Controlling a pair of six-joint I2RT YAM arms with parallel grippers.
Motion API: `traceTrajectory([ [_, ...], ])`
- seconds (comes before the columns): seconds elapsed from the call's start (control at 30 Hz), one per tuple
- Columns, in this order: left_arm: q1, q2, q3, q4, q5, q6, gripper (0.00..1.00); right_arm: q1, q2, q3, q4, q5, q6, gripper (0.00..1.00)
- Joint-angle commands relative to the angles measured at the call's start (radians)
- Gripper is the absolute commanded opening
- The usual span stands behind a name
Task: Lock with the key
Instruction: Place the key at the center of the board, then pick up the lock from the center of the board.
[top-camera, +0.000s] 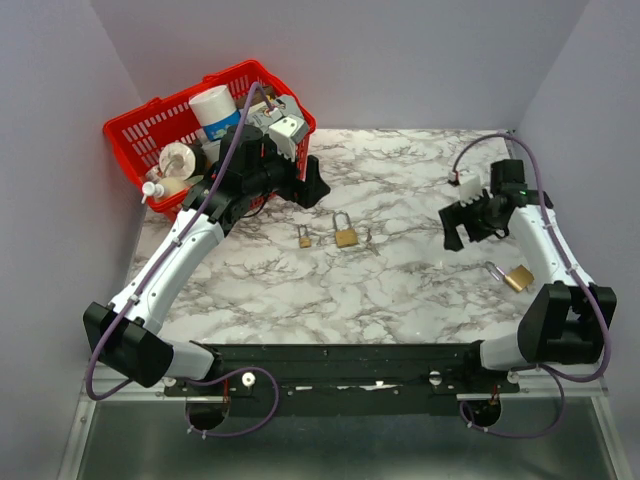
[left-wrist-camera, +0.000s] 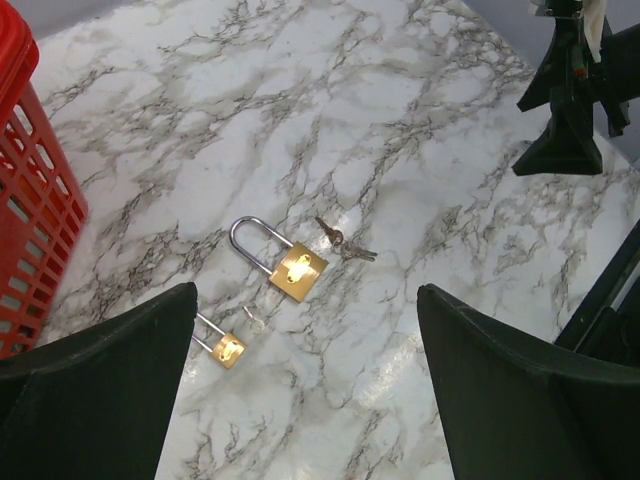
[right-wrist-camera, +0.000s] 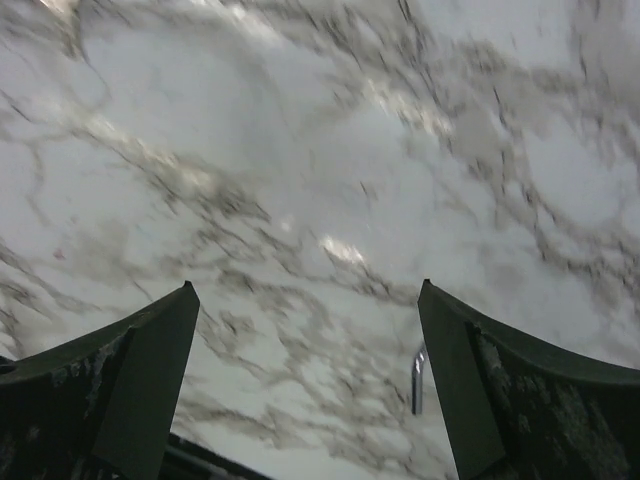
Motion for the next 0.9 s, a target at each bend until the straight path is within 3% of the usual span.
traceTrajectory([
  [0.0,-0.004,0.013,0.030,0.032,0.073,0.062,0.99,-0.167,-0.017,-0.043,-0.187,0.020,-0.263,1.00],
  [0.2,-0.004,0.022,0.022,0.041,0.107,0.041,0.99,-0.362,0.044,-0.068,-0.174,0.083,-0.473,1.00],
  [0.33,-0.004,0.025,0.028,0.037,0.110,0.033,0.99,-0.448,0.163,-0.032,-0.108,0.102,-0.502,1.00],
  [0.47,-0.004,0.035,0.048,0.006,0.102,0.027,0.99,-0.477,0.228,-0.028,-0.020,0.158,-0.538,1.00],
  [0.87,-0.004,0.036,0.080,-0.034,0.081,0.056,0.99,-0.545,0.337,-0.029,0.023,0.191,-0.607,1.00],
])
